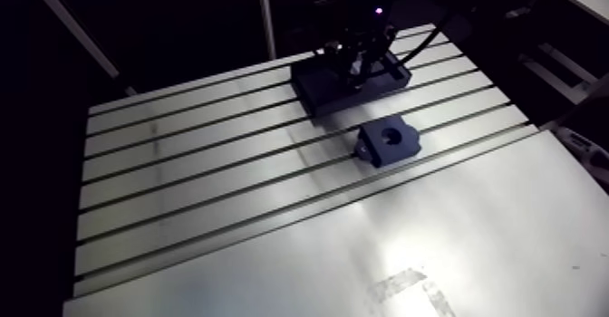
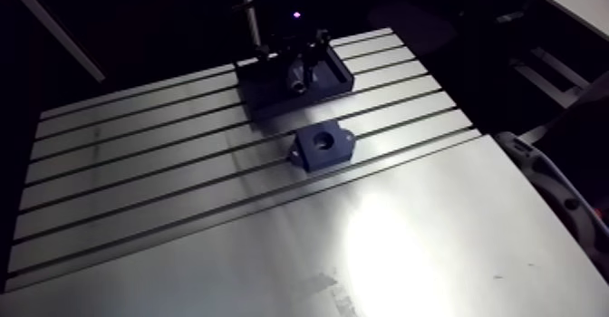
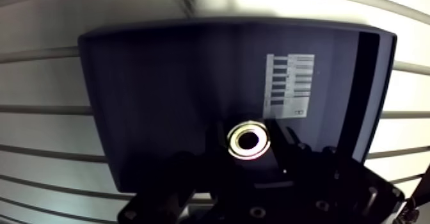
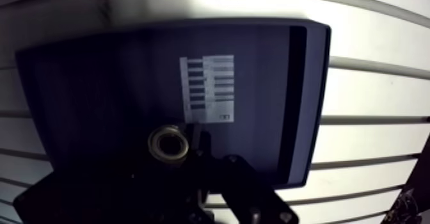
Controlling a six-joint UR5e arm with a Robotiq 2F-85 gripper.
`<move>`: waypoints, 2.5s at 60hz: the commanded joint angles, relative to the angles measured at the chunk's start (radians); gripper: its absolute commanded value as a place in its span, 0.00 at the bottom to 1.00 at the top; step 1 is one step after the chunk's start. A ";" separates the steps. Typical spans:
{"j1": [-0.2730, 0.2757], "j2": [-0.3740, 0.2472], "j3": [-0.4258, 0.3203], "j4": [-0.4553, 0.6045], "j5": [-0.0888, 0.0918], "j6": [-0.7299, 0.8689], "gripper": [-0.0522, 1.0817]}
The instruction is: Pick up the bearing and press it into the housing until flush.
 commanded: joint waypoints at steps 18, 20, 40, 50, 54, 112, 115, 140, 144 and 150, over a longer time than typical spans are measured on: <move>0.001 0.000 -0.001 0.000 0.000 0.000 0.54; -0.001 0.000 -0.002 0.000 0.000 0.000 0.54; 0.002 -0.017 -0.020 0.013 0.005 0.000 0.54; 0.007 -0.050 -0.027 0.038 0.006 0.002 0.54; 0.014 -0.065 -0.027 0.050 0.006 0.002 0.54; 0.017 -0.337 0.170 0.091 0.002 -0.034 0.56; 0.006 -0.351 0.190 0.089 0.002 -0.052 0.56; -0.027 -0.401 0.300 0.028 0.006 -0.069 0.56; -0.033 -0.414 0.314 0.026 0.008 -0.069 0.56; -0.040 -0.426 0.330 0.026 0.009 -0.069 0.57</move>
